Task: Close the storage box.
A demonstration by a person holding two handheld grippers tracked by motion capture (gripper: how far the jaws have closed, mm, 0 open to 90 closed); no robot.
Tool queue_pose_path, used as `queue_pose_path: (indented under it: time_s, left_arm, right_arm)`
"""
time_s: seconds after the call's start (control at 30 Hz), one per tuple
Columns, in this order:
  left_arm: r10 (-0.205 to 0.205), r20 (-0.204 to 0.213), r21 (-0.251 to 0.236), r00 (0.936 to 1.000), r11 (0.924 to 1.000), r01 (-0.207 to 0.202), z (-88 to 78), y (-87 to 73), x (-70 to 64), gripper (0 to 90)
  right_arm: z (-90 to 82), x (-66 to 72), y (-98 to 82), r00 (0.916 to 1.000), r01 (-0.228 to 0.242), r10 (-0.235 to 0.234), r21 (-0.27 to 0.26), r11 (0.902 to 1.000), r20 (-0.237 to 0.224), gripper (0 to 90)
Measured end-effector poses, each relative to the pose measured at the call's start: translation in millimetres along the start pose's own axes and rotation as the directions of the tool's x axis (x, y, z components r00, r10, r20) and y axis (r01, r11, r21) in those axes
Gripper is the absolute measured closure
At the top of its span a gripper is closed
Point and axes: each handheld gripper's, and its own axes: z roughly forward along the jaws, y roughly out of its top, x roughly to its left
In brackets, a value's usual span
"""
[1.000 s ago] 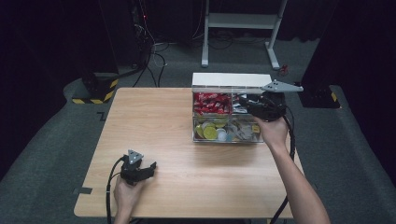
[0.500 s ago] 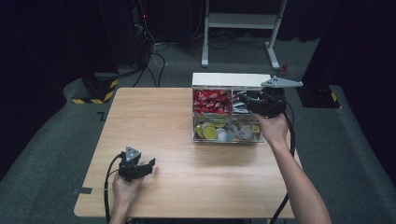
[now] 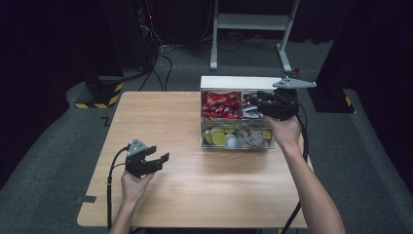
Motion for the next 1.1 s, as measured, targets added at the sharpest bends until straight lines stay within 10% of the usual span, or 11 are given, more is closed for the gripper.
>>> queue_pose_path:
  time_s: [0.33, 1.1]
  left_arm:
    - [0.081, 0.063, -0.079, 0.9947, 0.9940, -0.076, 2.4, 55.5, -12.7, 37.1]
    - [0.133, 0.193, -0.162, 0.9721, 0.9816, -0.102, 29.3, 137.5, -38.3, 43.3]
  right_arm:
    - [1.5, -1.7, 6.2, 1.0000, 0.007, -0.007, 0.010, 0.9999, 0.004, 59.1]
    - [3.6, -4.4, 10.4, 1.0000, -0.005, 0.005, 0.010, 0.9999, -0.007, 59.6]
